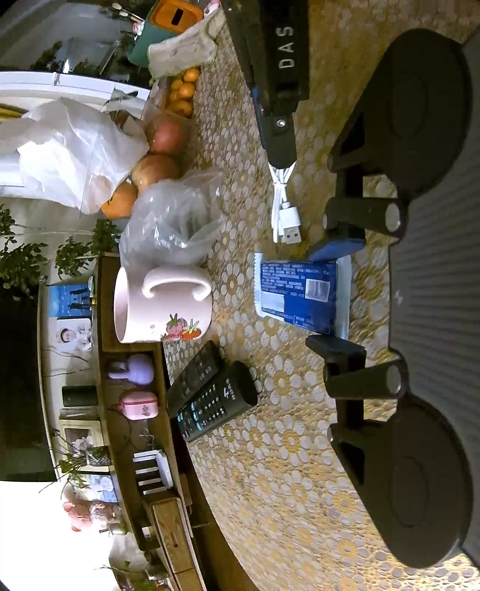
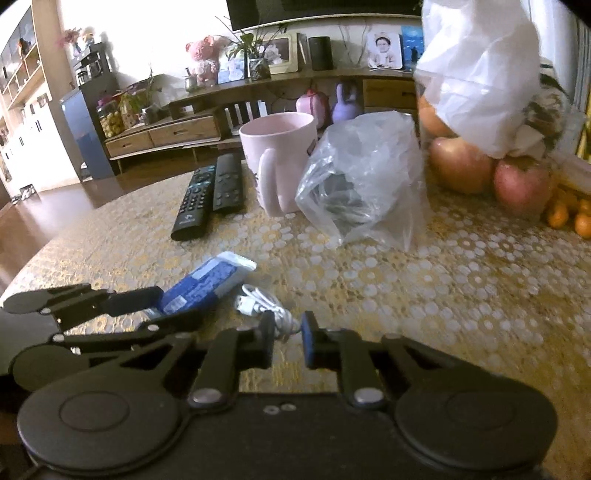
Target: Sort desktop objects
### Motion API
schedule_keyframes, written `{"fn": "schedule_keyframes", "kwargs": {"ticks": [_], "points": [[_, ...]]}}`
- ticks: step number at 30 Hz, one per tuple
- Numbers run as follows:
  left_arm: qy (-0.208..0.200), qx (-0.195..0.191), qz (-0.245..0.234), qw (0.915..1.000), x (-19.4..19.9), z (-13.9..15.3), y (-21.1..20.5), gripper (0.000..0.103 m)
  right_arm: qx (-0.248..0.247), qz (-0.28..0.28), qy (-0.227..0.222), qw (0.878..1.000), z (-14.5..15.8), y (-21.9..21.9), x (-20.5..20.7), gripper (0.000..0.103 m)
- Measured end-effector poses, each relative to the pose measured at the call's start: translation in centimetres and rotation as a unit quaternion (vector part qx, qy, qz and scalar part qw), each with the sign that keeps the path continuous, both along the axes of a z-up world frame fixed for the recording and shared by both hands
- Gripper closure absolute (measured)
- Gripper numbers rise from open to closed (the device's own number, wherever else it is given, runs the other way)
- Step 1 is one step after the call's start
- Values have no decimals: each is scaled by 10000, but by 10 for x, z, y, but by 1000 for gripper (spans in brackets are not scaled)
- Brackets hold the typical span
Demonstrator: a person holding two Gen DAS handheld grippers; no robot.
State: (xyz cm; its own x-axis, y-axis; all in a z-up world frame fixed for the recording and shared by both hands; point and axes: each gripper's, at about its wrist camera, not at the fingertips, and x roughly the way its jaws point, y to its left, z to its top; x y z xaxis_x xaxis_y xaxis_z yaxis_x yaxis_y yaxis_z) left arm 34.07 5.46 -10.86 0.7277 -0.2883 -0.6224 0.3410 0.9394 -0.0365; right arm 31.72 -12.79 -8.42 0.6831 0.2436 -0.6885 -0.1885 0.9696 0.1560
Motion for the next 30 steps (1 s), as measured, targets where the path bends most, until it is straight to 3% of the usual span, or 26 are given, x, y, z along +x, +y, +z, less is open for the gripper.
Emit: {"fn": "schedule_keyframes", "kwargs": {"ticks": [8,19,20,21,22,25,30], "points": [[175,-7,-25,9998,-45,23,-12,62,7,-177,-6,9998,22,-17,-48,91],[397,-146,-134,9990,-136,47,-41,69,-20,-440,36,9990,49,-51,-143,91],[412,-175,-159,9989,-144,50,-44,70,-4,-466,15,9989,53,-56,-152,91],[417,-204,-183,9988,-150,53,-47,79,11,-492,-6,9988,57,-60,-160,91],[427,-256,-212,9985,-157,56,-50,99,22,-521,-26,9986,60,-64,-166,91],[474,-348,-292,9978,-177,66,-61,99,62,-602,-137,9981,73,-79,-187,91],[345,-156,-380,9986,-201,70,-77,98,113,-790,-287,9964,89,-102,-216,91]]}}
